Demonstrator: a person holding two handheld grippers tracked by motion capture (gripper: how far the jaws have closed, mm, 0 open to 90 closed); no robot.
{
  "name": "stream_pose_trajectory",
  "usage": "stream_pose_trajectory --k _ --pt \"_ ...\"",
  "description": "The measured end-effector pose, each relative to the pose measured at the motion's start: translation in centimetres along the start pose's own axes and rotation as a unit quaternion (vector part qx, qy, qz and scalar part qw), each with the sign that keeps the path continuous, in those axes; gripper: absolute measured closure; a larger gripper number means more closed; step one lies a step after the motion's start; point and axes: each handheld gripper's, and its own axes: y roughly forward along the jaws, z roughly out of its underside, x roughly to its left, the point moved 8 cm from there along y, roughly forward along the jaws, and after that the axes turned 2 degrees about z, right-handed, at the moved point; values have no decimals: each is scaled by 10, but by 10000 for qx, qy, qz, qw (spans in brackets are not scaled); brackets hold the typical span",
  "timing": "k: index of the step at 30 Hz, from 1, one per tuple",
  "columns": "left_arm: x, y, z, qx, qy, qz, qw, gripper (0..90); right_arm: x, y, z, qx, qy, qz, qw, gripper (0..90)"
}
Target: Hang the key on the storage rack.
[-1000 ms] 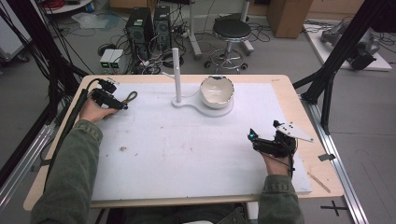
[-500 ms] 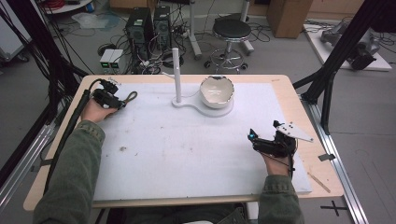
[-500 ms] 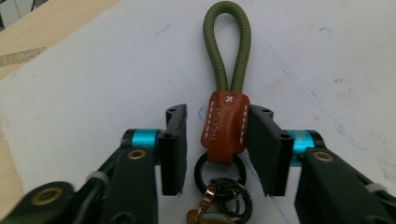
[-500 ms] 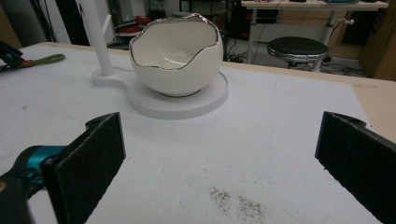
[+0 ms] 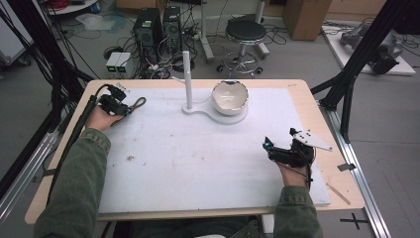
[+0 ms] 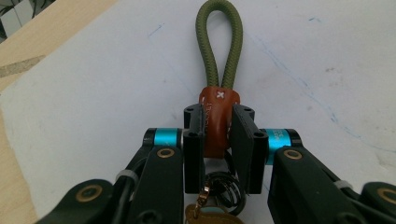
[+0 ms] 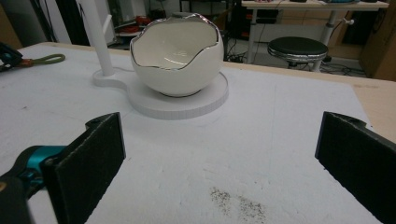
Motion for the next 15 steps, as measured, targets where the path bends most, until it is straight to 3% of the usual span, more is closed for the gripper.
stream_pose_trajectory --k 12,15 --pt "-3 -15 -6 -151 -82 170 9997 790 -1 -3 -2 -54 88 -2 9999 6" --pt "-3 -22 -8 -250 -182 309 9990 789 -1 -3 -2 -51 96 -3 9999 6"
